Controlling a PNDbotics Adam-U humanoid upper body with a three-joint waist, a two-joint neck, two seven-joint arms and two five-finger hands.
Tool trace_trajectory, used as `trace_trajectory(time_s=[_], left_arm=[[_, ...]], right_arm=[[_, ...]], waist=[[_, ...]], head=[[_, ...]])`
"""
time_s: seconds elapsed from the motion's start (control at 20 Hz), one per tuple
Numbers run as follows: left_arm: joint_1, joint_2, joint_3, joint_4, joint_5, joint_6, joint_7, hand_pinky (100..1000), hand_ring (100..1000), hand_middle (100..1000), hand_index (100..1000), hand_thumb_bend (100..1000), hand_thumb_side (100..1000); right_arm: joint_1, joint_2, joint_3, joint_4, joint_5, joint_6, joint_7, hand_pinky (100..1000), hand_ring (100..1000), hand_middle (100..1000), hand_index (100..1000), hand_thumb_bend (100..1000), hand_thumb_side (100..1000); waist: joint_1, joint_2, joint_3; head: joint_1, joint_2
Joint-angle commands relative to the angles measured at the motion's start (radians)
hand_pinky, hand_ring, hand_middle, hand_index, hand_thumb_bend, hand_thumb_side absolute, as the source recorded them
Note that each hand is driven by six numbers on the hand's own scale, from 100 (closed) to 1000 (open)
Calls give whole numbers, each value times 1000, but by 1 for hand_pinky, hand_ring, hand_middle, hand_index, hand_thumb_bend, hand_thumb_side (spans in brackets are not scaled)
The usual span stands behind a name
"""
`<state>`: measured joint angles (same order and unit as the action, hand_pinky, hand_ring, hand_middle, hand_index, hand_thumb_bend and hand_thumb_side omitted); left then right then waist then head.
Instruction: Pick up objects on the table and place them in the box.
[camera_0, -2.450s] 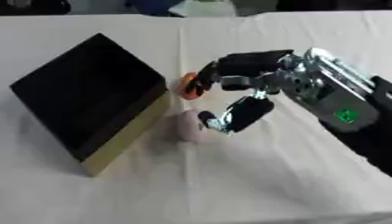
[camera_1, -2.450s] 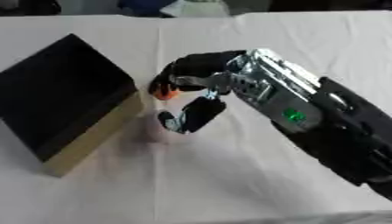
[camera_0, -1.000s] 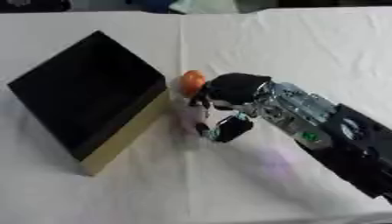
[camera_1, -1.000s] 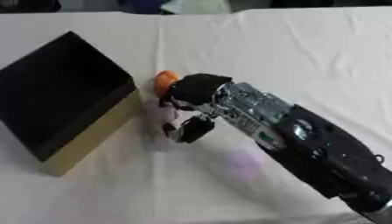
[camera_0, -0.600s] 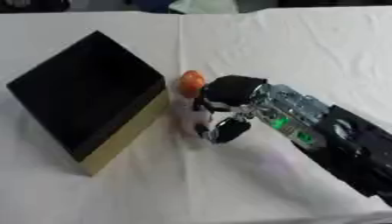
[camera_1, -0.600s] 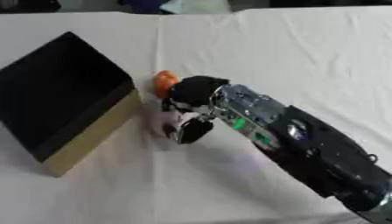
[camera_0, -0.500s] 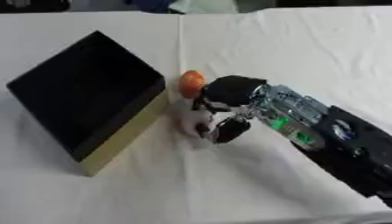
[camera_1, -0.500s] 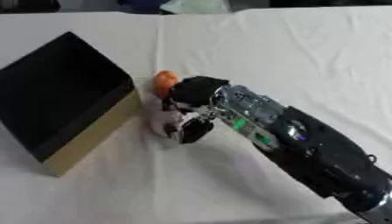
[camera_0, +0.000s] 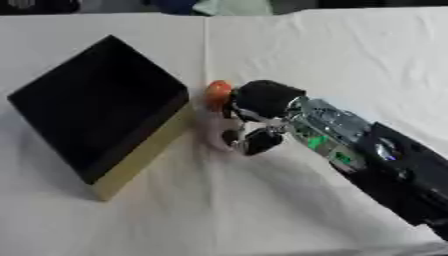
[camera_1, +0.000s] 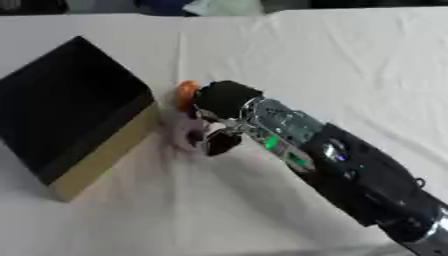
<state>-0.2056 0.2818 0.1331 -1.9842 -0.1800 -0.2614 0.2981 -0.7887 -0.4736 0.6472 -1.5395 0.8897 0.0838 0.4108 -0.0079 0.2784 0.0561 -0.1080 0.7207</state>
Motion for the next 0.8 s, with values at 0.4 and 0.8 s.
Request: trace_trajectory(time_s=[0.4,0.8], left_arm=[[-5,13,6,-16,-6,2,-7,724,778,820,824,102,906],[-2,15,8,-16,-7,2,-10,724,779,818,823,102,905]], right_arm=[[-91,-62,-62,-132,-125,75,76,695,472,420,653,100,127],[-146,-87,-105,-213,-179,109,154,711,483,445,685,100,100]], waist=[[0,-25,-8],[0,-29,-13]], head=[[10,-2],[15,-1]])
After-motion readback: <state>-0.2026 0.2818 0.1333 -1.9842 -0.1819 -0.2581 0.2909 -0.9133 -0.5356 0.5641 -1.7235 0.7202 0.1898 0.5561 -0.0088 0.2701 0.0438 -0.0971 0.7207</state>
